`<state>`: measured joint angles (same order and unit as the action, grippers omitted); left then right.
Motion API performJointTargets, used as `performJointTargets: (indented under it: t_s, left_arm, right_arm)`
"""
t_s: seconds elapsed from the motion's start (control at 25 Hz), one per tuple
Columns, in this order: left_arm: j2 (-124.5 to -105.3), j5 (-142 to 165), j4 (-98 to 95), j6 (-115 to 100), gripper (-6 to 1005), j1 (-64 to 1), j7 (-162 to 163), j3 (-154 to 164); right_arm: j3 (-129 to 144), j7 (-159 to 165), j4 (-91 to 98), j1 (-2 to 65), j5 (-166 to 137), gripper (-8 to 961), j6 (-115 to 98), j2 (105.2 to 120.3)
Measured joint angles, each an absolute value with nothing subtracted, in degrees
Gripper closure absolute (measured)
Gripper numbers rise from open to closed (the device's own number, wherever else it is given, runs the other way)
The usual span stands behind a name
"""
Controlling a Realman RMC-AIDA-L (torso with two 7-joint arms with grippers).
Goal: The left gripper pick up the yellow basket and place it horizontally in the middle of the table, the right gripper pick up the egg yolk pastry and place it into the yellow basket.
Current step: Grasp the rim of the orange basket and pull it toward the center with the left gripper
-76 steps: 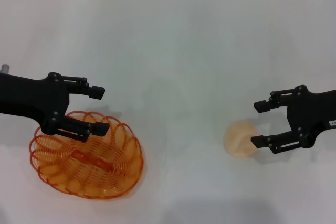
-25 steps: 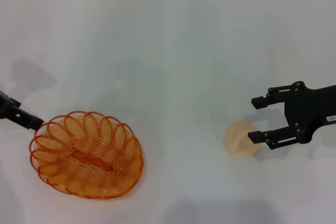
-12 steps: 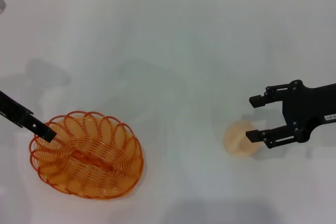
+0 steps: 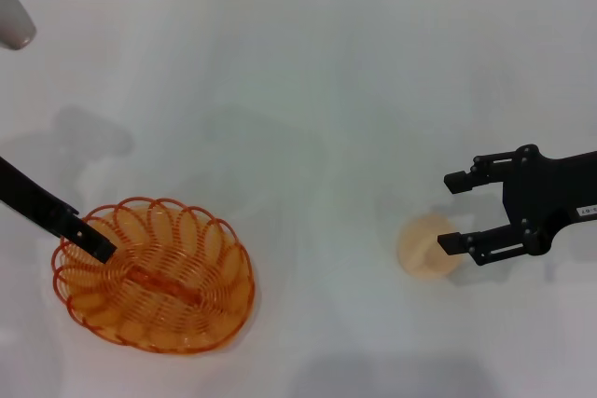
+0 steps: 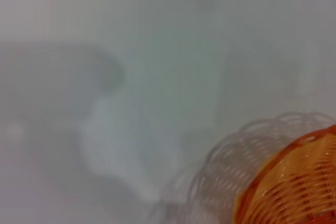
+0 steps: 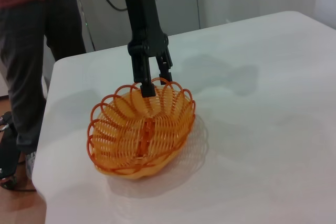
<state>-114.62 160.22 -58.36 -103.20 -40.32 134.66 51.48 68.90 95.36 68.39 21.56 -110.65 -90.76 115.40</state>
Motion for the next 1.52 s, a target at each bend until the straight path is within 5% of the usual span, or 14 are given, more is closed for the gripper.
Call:
performJointTargets:
  t_s: [0.6, 1.04, 1.52]
  left_arm:
    - [-115.10, 162.30, -55.41, -102.61, 210, -40.97, 134.75, 52.10]
    - [-115.04, 162.35, -55.28, -102.24, 564, -41.68, 135.24, 53.18]
    - [-115.13, 162.32, -55.03, -101.66, 591, -41.93, 134.95, 55.73]
  right_arm:
    - [68.79, 95.36, 68.29, 21.27, -110.65, 183, -90.63, 115.40]
    - [68.76, 95.36, 68.29, 21.16, -110.65, 183, -90.61, 115.40]
    - [68.56, 95.36, 68.29, 21.19, -110.65, 183, -90.61, 115.40]
